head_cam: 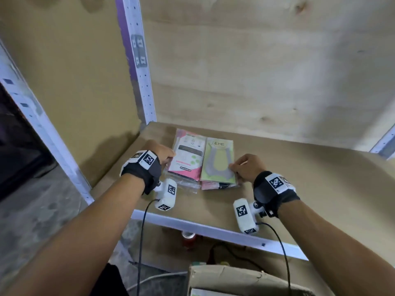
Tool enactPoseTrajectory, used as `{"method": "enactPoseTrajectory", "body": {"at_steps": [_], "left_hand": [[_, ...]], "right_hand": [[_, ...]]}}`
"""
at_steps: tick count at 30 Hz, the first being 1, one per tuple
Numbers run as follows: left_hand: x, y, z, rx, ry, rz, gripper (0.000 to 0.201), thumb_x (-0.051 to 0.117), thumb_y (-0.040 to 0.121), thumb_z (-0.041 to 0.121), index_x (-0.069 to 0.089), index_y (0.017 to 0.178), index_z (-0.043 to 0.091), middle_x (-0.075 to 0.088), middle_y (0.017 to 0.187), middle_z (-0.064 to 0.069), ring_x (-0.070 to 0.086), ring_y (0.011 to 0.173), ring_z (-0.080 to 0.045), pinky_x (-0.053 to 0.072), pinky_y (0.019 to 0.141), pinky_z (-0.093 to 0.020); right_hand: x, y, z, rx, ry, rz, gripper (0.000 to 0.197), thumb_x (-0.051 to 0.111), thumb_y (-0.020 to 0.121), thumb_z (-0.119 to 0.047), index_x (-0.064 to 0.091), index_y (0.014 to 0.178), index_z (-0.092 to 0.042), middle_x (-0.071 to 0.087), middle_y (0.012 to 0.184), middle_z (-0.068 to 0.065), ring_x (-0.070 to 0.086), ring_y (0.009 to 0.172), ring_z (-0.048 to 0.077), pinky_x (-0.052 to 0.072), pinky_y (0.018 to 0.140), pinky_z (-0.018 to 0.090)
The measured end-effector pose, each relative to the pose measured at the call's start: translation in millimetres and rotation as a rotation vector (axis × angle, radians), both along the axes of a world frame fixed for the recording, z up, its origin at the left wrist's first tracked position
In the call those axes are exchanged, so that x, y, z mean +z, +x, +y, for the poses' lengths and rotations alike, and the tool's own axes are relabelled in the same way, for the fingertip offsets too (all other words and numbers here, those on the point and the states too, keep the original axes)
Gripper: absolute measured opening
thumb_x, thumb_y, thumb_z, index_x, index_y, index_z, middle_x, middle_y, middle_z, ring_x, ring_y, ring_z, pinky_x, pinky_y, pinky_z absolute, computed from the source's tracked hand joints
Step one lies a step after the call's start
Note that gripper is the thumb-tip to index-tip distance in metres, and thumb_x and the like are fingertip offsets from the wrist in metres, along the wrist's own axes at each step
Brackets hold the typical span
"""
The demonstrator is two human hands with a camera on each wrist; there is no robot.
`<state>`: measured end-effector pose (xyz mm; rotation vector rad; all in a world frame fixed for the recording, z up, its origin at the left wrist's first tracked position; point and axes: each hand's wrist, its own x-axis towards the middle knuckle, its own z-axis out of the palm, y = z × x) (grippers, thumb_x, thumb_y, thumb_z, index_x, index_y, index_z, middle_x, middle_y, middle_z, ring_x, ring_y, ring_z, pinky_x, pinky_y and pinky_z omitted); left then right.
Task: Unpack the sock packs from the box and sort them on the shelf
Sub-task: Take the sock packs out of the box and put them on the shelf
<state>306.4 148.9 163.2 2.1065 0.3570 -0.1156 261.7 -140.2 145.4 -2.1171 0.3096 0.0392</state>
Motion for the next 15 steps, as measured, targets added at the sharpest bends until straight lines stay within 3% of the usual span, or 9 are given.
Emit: {"method": "enactPoseTrajectory", "body": {"at_steps": [2,6,7,9,11,13,15], "left_hand": [[0.2,17.0,4.6,0.066,0.049,-0.035,0.02,0.082,0.074,0.013,0.063,0.08,0.013,0.068,0.091,-0.012,0.066,0.085,-0.029,0.058,0.087,-0.04],[-3.8,44.9,9.9,0.034,0.073,0.009,0.02,0.075,0.082,0.009,0.064,0.099,0.007,0.068,0.116,-0.022,0.067,0.11,-0.035,0.055,0.097,-0.045],[-5.1,50.6,12.5,0.036,0.102,0.0,0.021,0.074,0.083,0.009,0.067,0.101,0.004,0.069,0.117,-0.021,0.068,0.108,-0.034,0.056,0.095,-0.042],[-4.2,57.2,16.1,0.035,0.192,-0.032,0.021,0.075,0.082,0.012,0.075,0.099,-0.001,0.074,0.107,-0.016,0.068,0.089,-0.028,0.057,0.083,-0.032],[1.2,53.6,15.4,0.041,0.217,-0.062,0.014,0.075,0.081,0.012,0.076,0.084,-0.001,0.075,0.094,-0.015,0.065,0.078,-0.025,0.054,0.074,-0.031],[5.0,46.7,13.0,0.022,0.241,-0.092,0.027,0.074,0.083,0.014,0.064,0.06,0.003,0.07,0.082,-0.019,0.061,0.075,-0.025,0.05,0.073,-0.031],[9.4,33.5,9.1,0.002,0.264,-0.125,0.033,0.072,0.086,0.021,0.056,0.059,0.011,0.064,0.08,-0.018,0.057,0.076,-0.023,0.045,0.072,-0.03]], "right_hand": [[1.0,17.5,7.6,0.018,-0.015,0.019,0.027,0.075,0.082,-0.015,0.06,0.06,-0.016,0.066,0.05,0.007,0.061,0.044,0.021,0.06,0.062,0.039],[-1.1,43.8,19.8,0.066,0.019,0.03,0.017,0.079,0.076,-0.011,0.062,0.079,-0.012,0.065,0.053,0.004,0.058,0.045,0.021,0.053,0.054,0.033],[-1.7,48.5,23.5,0.089,0.03,0.029,0.019,0.079,0.075,-0.009,0.062,0.084,-0.011,0.066,0.059,0.006,0.059,0.048,0.022,0.051,0.055,0.032],[-1.4,54.6,30.5,0.137,0.077,0.023,0.024,0.077,0.078,-0.005,0.061,0.096,-0.007,0.065,0.075,0.008,0.06,0.057,0.022,0.052,0.057,0.034],[0.2,55.8,35.1,0.172,0.105,0.01,0.031,0.074,0.083,-0.005,0.061,0.111,-0.003,0.066,0.089,0.009,0.065,0.073,0.024,0.059,0.07,0.039],[4.1,50.6,35.9,0.192,0.103,-0.003,0.042,0.072,0.085,-0.008,0.058,0.124,0.0,0.068,0.107,0.015,0.068,0.096,0.032,0.056,0.09,0.048],[10.0,37.6,32.2,0.206,0.089,-0.032,0.043,0.069,0.088,-0.009,0.058,0.128,-0.004,0.069,0.111,0.014,0.067,0.102,0.033,0.054,0.095,0.048]]}}
